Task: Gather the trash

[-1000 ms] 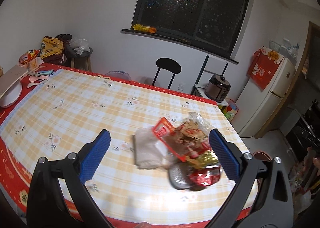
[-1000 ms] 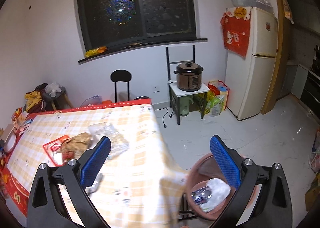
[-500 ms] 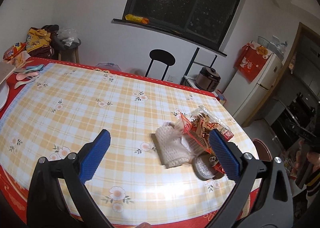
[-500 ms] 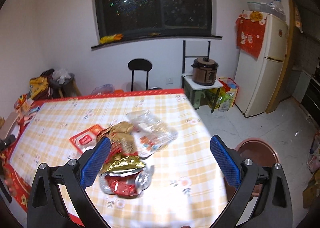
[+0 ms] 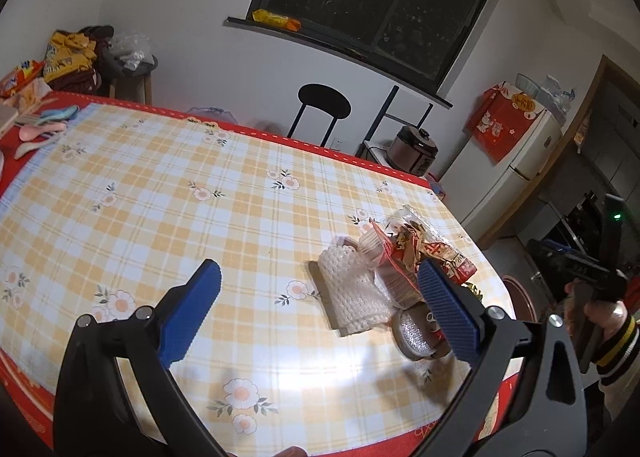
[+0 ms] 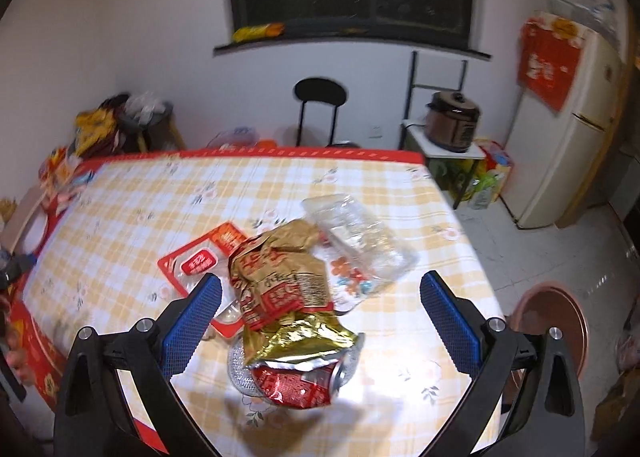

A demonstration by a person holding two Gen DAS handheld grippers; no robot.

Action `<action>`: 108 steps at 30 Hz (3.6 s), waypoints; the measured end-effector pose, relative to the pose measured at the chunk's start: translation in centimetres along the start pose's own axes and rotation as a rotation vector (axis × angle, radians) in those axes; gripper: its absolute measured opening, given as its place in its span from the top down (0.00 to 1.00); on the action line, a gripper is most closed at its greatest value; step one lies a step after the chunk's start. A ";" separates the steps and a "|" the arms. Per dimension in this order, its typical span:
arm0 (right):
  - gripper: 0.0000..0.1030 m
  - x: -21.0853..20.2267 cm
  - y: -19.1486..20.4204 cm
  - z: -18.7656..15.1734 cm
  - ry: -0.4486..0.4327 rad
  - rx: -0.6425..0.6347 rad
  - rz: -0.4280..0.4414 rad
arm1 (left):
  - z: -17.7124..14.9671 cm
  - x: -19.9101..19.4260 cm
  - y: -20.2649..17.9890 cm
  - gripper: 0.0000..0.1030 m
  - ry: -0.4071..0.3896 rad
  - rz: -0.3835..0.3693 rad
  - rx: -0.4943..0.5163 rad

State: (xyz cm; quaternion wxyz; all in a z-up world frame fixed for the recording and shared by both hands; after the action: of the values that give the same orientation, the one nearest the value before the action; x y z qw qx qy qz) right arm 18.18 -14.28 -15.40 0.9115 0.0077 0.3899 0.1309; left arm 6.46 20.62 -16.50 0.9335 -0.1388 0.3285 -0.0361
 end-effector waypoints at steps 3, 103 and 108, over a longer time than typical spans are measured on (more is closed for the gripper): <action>0.05 3.0 1.4 0.1 0.049 -0.051 0.013 | -0.2 1.2 0.1 0.06 0.007 -0.027 -0.011; 0.31 -0.8 -2.4 1.0 -0.031 0.117 0.245 | 3.7 7.6 -7.4 0.65 0.053 -0.008 -0.057; 0.31 -1.8 -4.8 0.7 -0.039 0.116 0.266 | 3.6 6.1 -10.6 0.65 0.019 -0.005 -0.058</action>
State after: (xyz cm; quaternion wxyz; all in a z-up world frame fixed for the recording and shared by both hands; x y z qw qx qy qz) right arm 18.59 -19.27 -14.21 0.8915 0.1145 0.3745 0.2278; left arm 13.78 10.30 -14.47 0.9259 -0.1663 0.3378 -0.0304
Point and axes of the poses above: each gripper's, at about its wrist camera, not at the fingertips, and x roughly the way its jaws point, y to its left, z to its top, the point moved 3 cm from there along x, roughly the way its jaws point, and after that the axes turned 7 degrees about x, right-handed, at the moved point
